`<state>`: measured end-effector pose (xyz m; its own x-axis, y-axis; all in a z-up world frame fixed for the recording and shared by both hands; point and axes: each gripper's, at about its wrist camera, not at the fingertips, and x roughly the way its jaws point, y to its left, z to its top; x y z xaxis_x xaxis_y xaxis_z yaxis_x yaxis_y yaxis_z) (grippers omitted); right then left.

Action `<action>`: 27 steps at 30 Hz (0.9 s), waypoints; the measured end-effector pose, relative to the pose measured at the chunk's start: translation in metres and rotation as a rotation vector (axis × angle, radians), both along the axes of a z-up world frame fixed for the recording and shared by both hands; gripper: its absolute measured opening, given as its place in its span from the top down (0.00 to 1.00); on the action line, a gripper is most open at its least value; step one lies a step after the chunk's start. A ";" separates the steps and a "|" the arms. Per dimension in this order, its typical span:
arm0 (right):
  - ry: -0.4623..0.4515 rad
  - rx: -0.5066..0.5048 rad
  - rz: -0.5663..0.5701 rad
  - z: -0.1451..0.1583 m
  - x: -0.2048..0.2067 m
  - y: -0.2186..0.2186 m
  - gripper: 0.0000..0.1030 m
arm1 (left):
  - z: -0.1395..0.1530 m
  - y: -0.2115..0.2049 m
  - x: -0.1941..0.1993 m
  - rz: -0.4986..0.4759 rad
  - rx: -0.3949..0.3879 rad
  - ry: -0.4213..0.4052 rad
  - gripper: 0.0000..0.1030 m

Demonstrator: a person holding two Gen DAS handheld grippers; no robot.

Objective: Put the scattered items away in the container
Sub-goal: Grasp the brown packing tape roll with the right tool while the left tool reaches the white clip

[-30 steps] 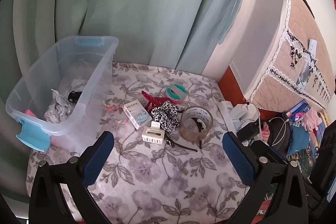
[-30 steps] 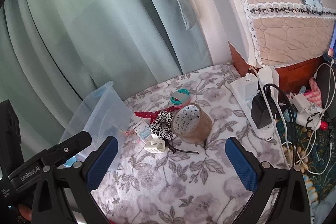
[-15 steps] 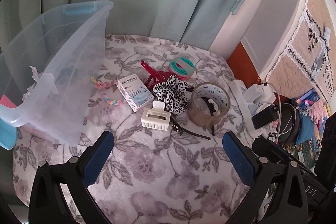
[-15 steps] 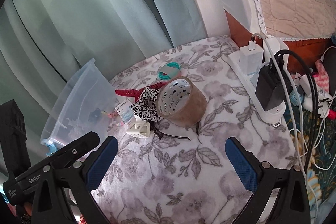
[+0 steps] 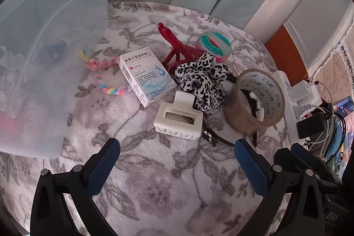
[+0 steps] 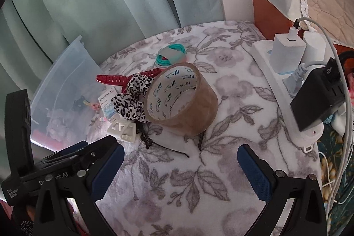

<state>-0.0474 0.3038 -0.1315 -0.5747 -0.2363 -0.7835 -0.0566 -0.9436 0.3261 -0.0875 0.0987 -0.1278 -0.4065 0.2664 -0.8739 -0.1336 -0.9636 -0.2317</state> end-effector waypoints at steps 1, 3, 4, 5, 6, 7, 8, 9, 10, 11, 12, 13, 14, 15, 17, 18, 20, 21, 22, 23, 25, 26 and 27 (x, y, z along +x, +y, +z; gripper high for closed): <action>-0.005 0.001 0.002 -0.003 -0.004 0.001 0.00 | -0.003 0.000 -0.003 -0.002 -0.004 -0.001 0.00; -0.013 0.014 0.008 -0.008 -0.012 0.000 0.00 | -0.009 0.001 -0.008 -0.007 -0.011 -0.002 0.00; -0.016 0.024 0.015 -0.011 -0.016 -0.001 0.00 | -0.012 0.001 -0.010 -0.009 -0.013 -0.004 0.00; -0.018 0.033 0.022 -0.013 -0.020 -0.002 0.00 | -0.014 0.002 -0.012 -0.010 -0.015 -0.004 0.01; -0.019 0.040 0.030 -0.016 -0.024 -0.004 0.00 | -0.016 0.002 -0.015 -0.011 -0.018 -0.005 0.02; -0.022 0.043 0.037 -0.018 -0.027 -0.005 0.00 | -0.019 0.001 -0.018 -0.011 -0.022 -0.007 0.03; -0.027 0.046 0.042 -0.021 -0.030 -0.005 0.00 | -0.021 0.001 -0.020 -0.012 -0.019 -0.010 0.05; -0.030 0.049 0.046 -0.023 -0.034 -0.005 0.00 | -0.023 0.000 -0.021 -0.012 -0.014 -0.014 0.08; -0.032 0.051 0.051 -0.026 -0.038 -0.006 0.00 | -0.025 -0.001 -0.023 -0.011 -0.013 -0.015 0.09; -0.033 0.052 0.057 -0.028 -0.041 -0.006 0.00 | -0.026 -0.001 -0.024 -0.012 -0.014 -0.014 0.10; -0.030 0.054 0.061 -0.029 -0.044 -0.007 0.00 | -0.026 -0.001 -0.024 -0.015 -0.018 -0.013 0.10; -0.027 0.056 0.064 -0.031 -0.047 -0.007 0.00 | -0.028 -0.001 -0.025 -0.018 -0.023 -0.013 0.12; -0.027 0.058 0.068 -0.032 -0.049 -0.008 0.00 | -0.028 0.000 -0.026 -0.022 -0.026 -0.013 0.15; -0.027 0.060 0.072 -0.033 -0.053 -0.009 0.00 | -0.029 -0.001 -0.027 -0.026 -0.028 -0.011 0.17; -0.027 0.061 0.082 -0.036 -0.058 -0.010 0.00 | -0.029 -0.001 -0.029 -0.028 -0.032 -0.004 0.20; -0.027 0.064 0.087 -0.036 -0.061 -0.011 0.00 | -0.030 -0.001 -0.030 -0.029 -0.034 -0.001 0.22; -0.025 0.071 0.094 -0.038 -0.065 -0.014 0.00 | -0.030 -0.001 -0.032 -0.032 -0.037 0.003 0.25; -0.024 0.075 0.097 -0.038 -0.067 -0.015 0.00 | -0.030 -0.001 -0.032 -0.034 -0.038 0.006 0.27; -0.023 0.077 0.100 -0.039 -0.069 -0.016 0.00 | -0.030 -0.002 -0.033 -0.034 -0.037 0.008 0.28; -0.022 0.078 0.103 -0.039 -0.072 -0.017 0.00 | -0.030 -0.003 -0.034 -0.033 -0.032 0.009 0.29; -0.020 0.080 0.109 -0.040 -0.075 -0.018 0.00 | -0.030 -0.004 -0.034 -0.032 -0.033 0.012 0.31; -0.018 0.083 0.110 -0.040 -0.077 -0.018 0.00 | -0.030 -0.004 -0.034 -0.033 -0.035 0.014 0.33; -0.017 0.085 0.111 -0.040 -0.078 -0.019 0.00 | -0.029 -0.004 -0.033 -0.034 -0.036 0.016 0.35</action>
